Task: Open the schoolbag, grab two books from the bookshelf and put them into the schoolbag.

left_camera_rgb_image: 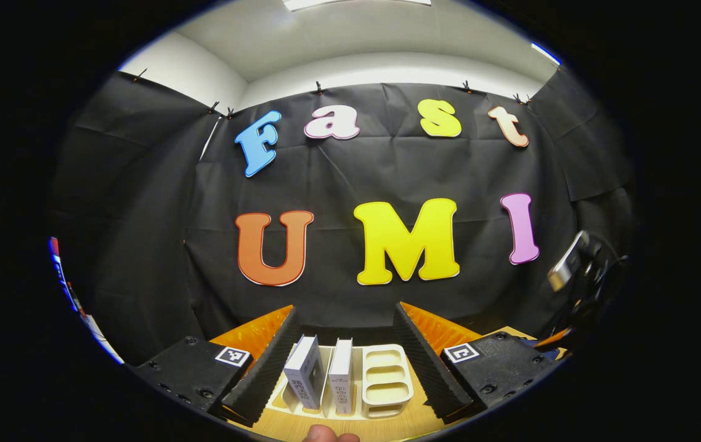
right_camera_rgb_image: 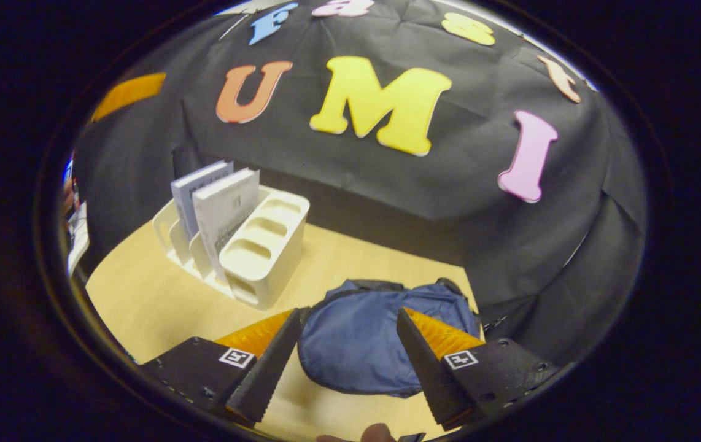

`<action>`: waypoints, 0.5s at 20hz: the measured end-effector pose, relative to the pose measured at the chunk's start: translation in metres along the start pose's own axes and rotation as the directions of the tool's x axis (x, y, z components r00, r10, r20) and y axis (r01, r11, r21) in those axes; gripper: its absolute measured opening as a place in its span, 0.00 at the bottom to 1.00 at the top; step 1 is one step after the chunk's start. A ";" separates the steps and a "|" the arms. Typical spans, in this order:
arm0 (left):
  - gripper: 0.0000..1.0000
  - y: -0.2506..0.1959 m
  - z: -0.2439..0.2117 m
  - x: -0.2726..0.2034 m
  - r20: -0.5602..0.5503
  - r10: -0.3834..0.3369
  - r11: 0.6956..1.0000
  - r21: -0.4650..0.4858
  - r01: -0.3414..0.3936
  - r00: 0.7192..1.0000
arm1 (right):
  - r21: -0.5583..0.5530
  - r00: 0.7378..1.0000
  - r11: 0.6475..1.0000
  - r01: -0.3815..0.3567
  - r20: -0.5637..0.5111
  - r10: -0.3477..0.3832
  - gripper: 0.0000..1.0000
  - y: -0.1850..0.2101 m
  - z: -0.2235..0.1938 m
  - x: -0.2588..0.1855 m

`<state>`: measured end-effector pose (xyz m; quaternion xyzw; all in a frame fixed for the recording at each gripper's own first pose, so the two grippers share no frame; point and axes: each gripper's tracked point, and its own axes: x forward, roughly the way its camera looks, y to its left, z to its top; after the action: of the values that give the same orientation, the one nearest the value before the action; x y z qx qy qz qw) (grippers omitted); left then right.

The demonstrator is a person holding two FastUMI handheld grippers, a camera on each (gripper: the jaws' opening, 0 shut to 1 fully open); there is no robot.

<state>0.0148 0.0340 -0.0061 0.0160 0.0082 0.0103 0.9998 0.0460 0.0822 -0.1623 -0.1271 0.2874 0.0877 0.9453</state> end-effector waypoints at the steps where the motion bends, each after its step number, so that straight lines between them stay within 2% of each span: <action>1: 0.98 0.002 -0.002 -0.002 -0.007 0.004 1.000 0.002 -0.004 1.000 | -0.026 0.998 1.000 -0.010 -0.057 0.009 0.96 0.007 -0.012 0.018; 3: 0.98 0.007 -0.004 -0.006 -0.013 0.011 1.000 0.010 -0.010 1.000 | -0.066 0.984 0.997 -0.038 -0.175 0.026 0.99 0.020 -0.037 0.049; 4: 0.98 0.008 -0.005 -0.007 -0.015 0.016 1.000 0.014 -0.016 1.000 | -0.074 0.974 0.996 -0.046 -0.226 0.028 0.96 0.026 -0.047 0.059; 5: 0.98 0.010 -0.005 -0.007 -0.017 0.022 1.000 0.015 -0.021 1.000 | -0.076 0.964 0.996 -0.052 -0.266 0.030 0.99 0.033 -0.058 0.070; 8: 0.98 0.023 -0.014 -0.018 -0.035 0.043 0.999 0.017 -0.042 0.998 | -0.090 0.926 0.995 -0.038 -0.379 0.001 0.96 0.038 -0.094 0.100; 10: 0.98 0.030 -0.019 -0.024 -0.053 0.058 0.998 0.020 -0.057 0.997 | -0.084 0.901 0.996 -0.004 -0.432 -0.033 0.96 0.042 -0.111 0.120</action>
<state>-0.0098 0.0646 -0.0242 0.0251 0.0346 0.0394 0.9983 0.0763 0.1010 -0.3270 -0.1847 0.4854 0.0623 0.8523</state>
